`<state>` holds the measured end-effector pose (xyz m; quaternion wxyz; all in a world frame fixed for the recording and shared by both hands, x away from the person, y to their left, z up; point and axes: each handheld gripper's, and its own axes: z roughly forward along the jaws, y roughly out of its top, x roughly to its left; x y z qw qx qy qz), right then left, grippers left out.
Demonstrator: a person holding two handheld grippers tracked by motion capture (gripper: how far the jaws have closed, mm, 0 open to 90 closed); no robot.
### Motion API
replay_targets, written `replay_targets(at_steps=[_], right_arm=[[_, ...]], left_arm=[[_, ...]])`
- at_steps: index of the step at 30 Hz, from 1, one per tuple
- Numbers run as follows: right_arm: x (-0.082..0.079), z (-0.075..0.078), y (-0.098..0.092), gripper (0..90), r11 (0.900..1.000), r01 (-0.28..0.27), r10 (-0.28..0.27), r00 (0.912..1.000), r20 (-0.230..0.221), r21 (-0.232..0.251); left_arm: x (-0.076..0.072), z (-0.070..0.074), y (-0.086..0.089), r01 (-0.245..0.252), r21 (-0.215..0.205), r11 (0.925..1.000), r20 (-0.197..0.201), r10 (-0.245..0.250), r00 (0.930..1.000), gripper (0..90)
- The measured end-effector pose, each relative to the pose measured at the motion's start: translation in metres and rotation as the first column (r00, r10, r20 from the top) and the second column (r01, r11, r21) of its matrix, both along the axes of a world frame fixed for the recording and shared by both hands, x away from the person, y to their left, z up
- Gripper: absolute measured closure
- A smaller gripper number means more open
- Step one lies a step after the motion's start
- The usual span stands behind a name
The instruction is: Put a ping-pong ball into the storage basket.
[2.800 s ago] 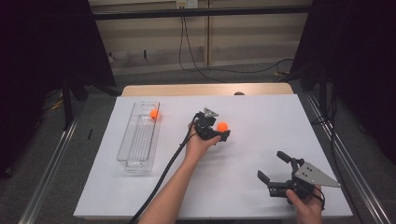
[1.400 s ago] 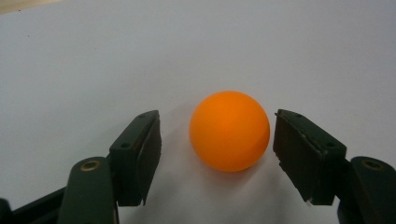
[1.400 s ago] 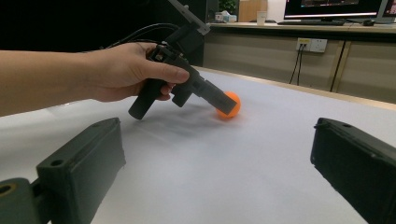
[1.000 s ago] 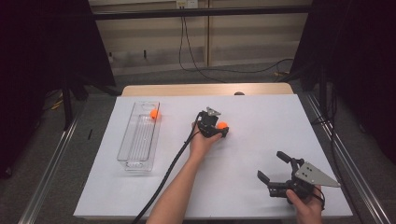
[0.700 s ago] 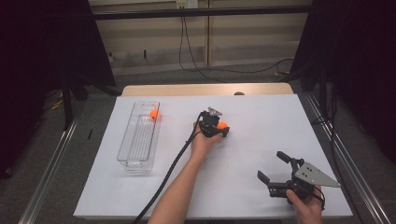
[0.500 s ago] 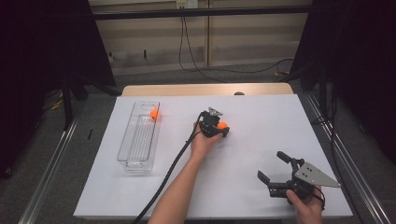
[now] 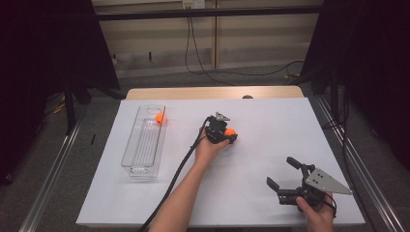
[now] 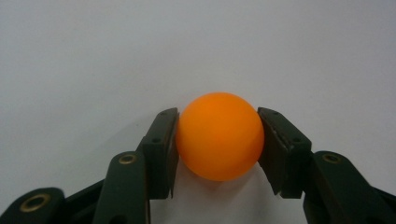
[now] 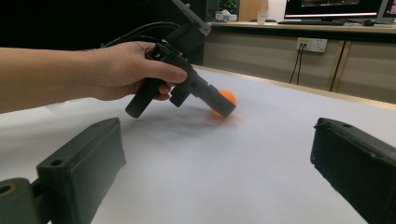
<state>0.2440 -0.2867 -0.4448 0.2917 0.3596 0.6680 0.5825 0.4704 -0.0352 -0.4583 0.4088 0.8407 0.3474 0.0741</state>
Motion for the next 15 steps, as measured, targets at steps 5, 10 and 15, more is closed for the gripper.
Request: replay_targets(at_steps=[5,10,15], right_arm=[[0.0,0.0,0.0,2.3,1.0,0.001,-0.001,1.0,0.0,0.003],[0.0,0.0,0.0,2.3,1.0,0.0,0.0,1.0,-0.002,-0.001],[0.0,0.0,0.0,2.3,1.0,0.0,0.0,1.0,0.0,-0.002]], left_arm=[[-0.002,0.0,0.004,0.001,-0.025,0.9997,-0.011,-0.002,0.9999,50.8],[-0.006,0.001,0.01,0.013,-0.016,0.9998,-0.015,-0.013,0.9998,50.8],[-0.009,0.005,0.018,0.018,-0.036,0.9992,-0.019,-0.019,0.9996,50.8]])
